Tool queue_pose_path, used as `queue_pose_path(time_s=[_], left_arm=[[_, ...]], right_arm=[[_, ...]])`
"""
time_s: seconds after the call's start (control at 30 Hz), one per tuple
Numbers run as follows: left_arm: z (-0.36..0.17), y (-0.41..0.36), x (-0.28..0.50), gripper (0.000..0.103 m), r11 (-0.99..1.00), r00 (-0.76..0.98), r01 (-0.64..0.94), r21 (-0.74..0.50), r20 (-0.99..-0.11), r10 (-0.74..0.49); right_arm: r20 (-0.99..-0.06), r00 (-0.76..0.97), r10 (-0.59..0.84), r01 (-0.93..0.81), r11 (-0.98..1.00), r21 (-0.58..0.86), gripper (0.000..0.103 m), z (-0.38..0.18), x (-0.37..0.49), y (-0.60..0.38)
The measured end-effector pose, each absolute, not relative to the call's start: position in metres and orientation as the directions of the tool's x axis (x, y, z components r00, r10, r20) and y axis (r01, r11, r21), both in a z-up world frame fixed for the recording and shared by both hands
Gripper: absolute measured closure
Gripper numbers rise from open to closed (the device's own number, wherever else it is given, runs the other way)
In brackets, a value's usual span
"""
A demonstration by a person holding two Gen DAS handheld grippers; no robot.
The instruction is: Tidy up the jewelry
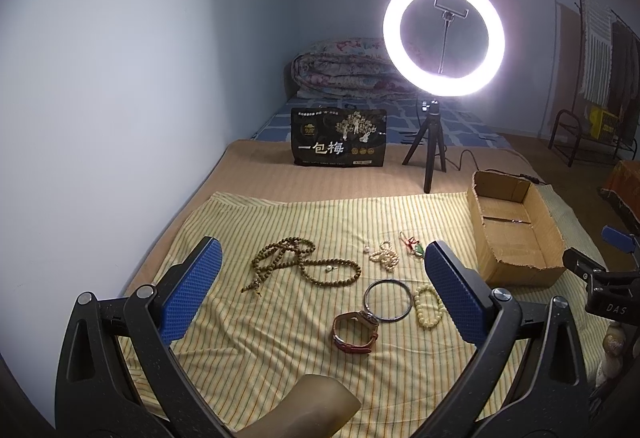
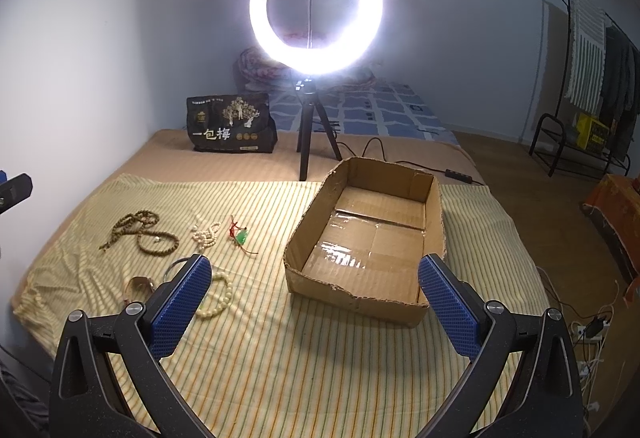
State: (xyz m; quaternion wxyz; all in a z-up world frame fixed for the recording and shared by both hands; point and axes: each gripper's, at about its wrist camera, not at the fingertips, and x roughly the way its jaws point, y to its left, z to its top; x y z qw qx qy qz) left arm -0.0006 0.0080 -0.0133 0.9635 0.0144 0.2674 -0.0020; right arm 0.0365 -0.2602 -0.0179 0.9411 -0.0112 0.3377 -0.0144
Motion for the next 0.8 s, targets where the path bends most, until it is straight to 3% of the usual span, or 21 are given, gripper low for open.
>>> queue_pose_path(time_s=[0.63,0.8], left_arm=[[-0.052,0.037,0.038,0.001,0.999,0.742,-0.026,-0.024,-0.671,0.003],[-0.067,0.034,0.047,0.012,1.0,0.701,-0.009,-0.017,-0.713,-0.005]], right_arm=[[-0.718,0.689,0.101,-0.167,0.986,-0.022,0.001,-0.049,0.069,-0.227],[-0.752,0.646,0.132,-0.225,0.974,-0.022,0.001,-0.062,0.078,-0.214]])
